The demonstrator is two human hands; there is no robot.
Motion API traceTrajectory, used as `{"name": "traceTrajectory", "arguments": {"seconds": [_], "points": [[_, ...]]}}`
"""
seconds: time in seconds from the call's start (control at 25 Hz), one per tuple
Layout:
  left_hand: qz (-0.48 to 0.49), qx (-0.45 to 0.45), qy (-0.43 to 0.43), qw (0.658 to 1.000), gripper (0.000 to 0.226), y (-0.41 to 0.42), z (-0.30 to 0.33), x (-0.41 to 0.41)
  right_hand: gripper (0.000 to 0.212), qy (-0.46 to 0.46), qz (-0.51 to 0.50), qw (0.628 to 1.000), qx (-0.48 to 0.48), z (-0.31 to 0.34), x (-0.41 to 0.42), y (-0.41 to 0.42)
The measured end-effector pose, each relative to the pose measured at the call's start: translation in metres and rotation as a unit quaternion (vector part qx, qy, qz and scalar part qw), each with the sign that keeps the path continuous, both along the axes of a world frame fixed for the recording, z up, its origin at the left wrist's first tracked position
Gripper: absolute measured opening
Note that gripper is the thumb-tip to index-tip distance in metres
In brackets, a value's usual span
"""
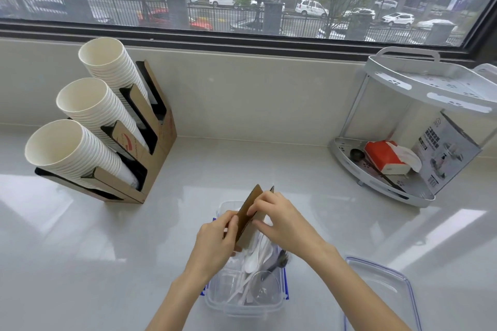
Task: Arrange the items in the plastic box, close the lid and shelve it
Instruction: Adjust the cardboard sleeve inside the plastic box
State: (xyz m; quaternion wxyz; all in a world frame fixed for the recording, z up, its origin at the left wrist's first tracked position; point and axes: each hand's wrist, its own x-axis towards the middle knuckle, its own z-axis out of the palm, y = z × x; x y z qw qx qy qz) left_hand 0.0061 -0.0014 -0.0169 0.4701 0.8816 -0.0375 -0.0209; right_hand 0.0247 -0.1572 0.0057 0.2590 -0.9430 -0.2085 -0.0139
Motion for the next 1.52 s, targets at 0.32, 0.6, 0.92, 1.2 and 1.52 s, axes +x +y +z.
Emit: {"name": "traceTrajectory", "arguments": {"seconds": [0.32, 0.6, 0.92, 1.2, 1.52], "points": [[-0.045, -0.103, 0.067, 0.991, 0.026, -0.006, 0.002, -0.012, 0.036, -0.016, -0.001, 0.999, 0.044, -0.009, -0.006, 0.001], [-0.020, -0.103, 0.040, 0.994, 0.028, 0.003, 0.003, -0.014, 0.056, 0.073, -0.143, 0.978, 0.130, -0.015, 0.000, 0.002], [-0.019, 0.008, 0.021, 1.000, 0.026, 0.017, 0.001, -0.014, 0.044, 0.094, -0.084, 0.985, 0.116, -0.023, 0.004, 0.017], [0.020, 0.075, 0.004, 0.997, 0.023, 0.040, 0.001, -0.029, 0.046, 0.126, -0.038, 0.983, 0.126, -0.030, -0.004, 0.048], [0.051, 0.098, 0.026, 0.994, 0.026, 0.040, -0.005, -0.036, 0.052, 0.192, -0.017, 0.972, 0.137, -0.043, -0.014, 0.063]]}}
